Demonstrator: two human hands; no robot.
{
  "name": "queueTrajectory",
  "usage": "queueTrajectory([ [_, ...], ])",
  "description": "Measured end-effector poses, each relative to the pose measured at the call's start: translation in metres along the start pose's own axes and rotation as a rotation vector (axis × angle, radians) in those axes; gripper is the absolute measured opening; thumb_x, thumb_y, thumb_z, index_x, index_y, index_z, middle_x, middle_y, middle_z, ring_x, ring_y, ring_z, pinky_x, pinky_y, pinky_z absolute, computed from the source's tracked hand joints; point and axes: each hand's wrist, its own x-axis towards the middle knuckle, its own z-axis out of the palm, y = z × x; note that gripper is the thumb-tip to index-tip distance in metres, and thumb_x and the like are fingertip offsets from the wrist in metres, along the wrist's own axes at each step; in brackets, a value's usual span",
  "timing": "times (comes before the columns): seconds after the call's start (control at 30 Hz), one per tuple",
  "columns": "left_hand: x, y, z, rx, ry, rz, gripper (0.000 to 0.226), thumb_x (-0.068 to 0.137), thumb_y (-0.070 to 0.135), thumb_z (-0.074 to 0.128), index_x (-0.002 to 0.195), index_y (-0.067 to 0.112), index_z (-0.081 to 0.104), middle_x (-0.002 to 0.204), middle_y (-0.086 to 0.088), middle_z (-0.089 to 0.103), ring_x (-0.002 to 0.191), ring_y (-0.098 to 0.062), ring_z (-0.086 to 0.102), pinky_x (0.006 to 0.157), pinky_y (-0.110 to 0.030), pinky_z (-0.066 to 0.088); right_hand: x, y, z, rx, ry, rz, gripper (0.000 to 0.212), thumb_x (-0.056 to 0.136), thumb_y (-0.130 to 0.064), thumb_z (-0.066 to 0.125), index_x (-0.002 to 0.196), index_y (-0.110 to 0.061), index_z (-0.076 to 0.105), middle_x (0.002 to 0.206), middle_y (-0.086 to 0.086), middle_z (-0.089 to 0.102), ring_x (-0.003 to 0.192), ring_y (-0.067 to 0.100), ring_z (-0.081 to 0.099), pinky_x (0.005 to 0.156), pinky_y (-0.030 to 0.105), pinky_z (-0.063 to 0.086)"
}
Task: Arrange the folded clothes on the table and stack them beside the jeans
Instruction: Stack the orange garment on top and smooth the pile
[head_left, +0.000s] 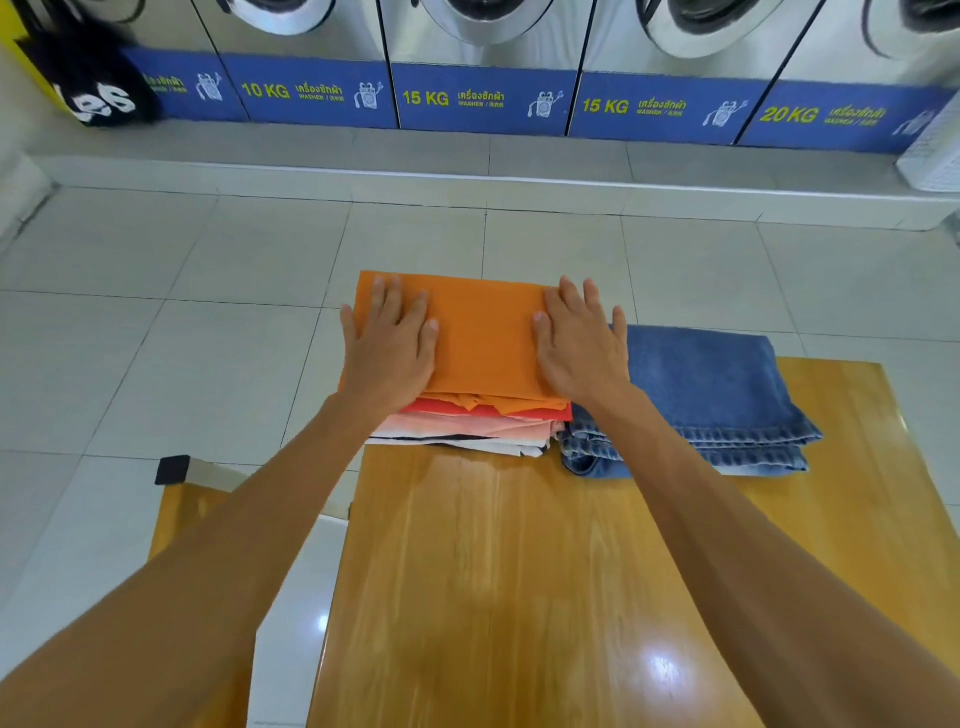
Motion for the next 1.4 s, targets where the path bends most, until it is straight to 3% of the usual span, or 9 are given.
queueTrajectory([
  [0.13, -0.038, 0.044, -0.003, -0.162, 0.010, 0.378, 0.056, 0.101, 0.055, 0.027, 0.150, 0.028, 0.034, 0.164, 0.001, 0.012, 0.153, -0.015, -0.004, 0.121, -0.052, -0.005, -0.033, -0.001, -0.028, 0.272, 0.328, 0.186, 0.027, 0.098, -0.027, 0.052, 0.119, -0.014, 0.062, 0.111, 0.008, 0.069, 0.103, 0.028, 0.062, 0.085, 0.045, 0.052],
  [0.2, -0.048, 0.060, 0.009, -0.212, -0.015, 0.420, 0.052, 0.104, 0.049, 0.026, 0.149, 0.027, 0.037, 0.163, 0.003, 0.016, 0.152, -0.011, -0.002, 0.122, -0.052, -0.002, -0.060, -0.001, -0.031, 0.379, 0.293, 0.334, 0.018, 0.096, -0.033, 0.057, 0.104, -0.017, 0.061, 0.088, -0.001, 0.069, 0.082, 0.021, 0.064, 0.070, 0.039, 0.054],
  [0.3, -0.031, 0.080, 0.016, -0.300, 0.013, 0.327, 0.050, 0.106, 0.040, 0.024, 0.149, 0.020, 0.039, 0.162, 0.002, 0.022, 0.152, -0.012, 0.004, 0.122, -0.051, 0.002, -0.090, -0.002, -0.021, 0.493, 0.177, 0.428, 0.031, 0.094, -0.048, 0.059, 0.082, -0.020, 0.066, 0.070, -0.007, 0.068, 0.072, 0.016, 0.067, 0.068, 0.037, 0.057],
  [0.77, 0.024, 0.108, 0.023, -0.075, -0.209, 0.163, 0.056, 0.101, 0.054, 0.009, 0.155, 0.039, 0.012, 0.166, 0.000, -0.008, 0.151, -0.018, -0.015, 0.116, -0.060, -0.013, -0.111, -0.004, 0.008, 0.907, 0.029, 0.582, 0.025, 0.095, -0.033, 0.066, 0.079, -0.014, 0.071, 0.069, -0.005, 0.075, 0.057, 0.011, 0.069, 0.063, 0.031, 0.054],
  [0.87, 0.022, 0.103, 0.024, -0.094, -0.178, 0.183, 0.056, 0.102, 0.052, 0.010, 0.155, 0.036, 0.008, 0.165, -0.003, -0.011, 0.151, -0.020, -0.017, 0.117, -0.060, -0.012, -0.104, 0.000, -0.005, 0.758, 0.057, 0.546, 0.014, 0.093, -0.027, 0.063, 0.088, -0.016, 0.069, 0.076, -0.005, 0.074, 0.073, 0.015, 0.071, 0.070, 0.038, 0.058],
  [1.03, -0.013, 0.090, 0.011, -0.179, 0.008, 0.252, 0.057, 0.105, 0.044, 0.020, 0.155, 0.017, 0.023, 0.166, -0.006, 0.006, 0.153, -0.020, -0.006, 0.121, -0.054, -0.002, -0.053, -0.015, -0.028, 0.495, 0.427, 0.240, 0.020, 0.096, -0.019, 0.055, 0.113, -0.020, 0.066, 0.108, -0.001, 0.067, 0.101, 0.018, 0.060, 0.079, 0.034, 0.050],
  [1.2, -0.072, 0.065, 0.015, -0.294, 0.077, 0.269, 0.054, 0.096, 0.048, 0.052, 0.140, 0.017, 0.053, 0.151, -0.002, 0.045, 0.148, -0.018, 0.028, 0.123, -0.046, 0.011, 0.008, -0.031, -0.009, 0.267, 0.147, -0.168, 0.034, 0.100, -0.021, 0.049, 0.130, -0.016, 0.065, 0.134, 0.005, 0.064, 0.131, 0.029, 0.050, 0.107, 0.049, 0.042],
  [1.3, -0.079, 0.055, 0.022, -0.322, 0.145, 0.231, 0.042, 0.092, 0.033, 0.064, 0.131, 0.017, 0.062, 0.140, -0.003, 0.058, 0.138, -0.018, 0.044, 0.118, -0.044, 0.029, 0.017, -0.029, 0.006, 0.068, -0.040, -0.227, 0.042, 0.107, -0.032, 0.036, 0.144, -0.019, 0.052, 0.156, 0.005, 0.044, 0.149, 0.031, 0.028, 0.121, 0.049, 0.021],
  [1.4, -0.069, 0.056, 0.017, -0.362, 0.239, 0.170, 0.025, 0.087, 0.018, 0.068, 0.111, 0.020, 0.074, 0.116, 0.001, 0.069, 0.116, -0.019, 0.056, 0.098, -0.035, 0.048, 0.017, -0.023, 0.010, 0.068, -0.057, -0.228, 0.045, 0.108, -0.034, 0.032, 0.150, -0.022, 0.044, 0.159, 0.003, 0.039, 0.152, 0.029, 0.022, 0.122, 0.047, 0.015],
])
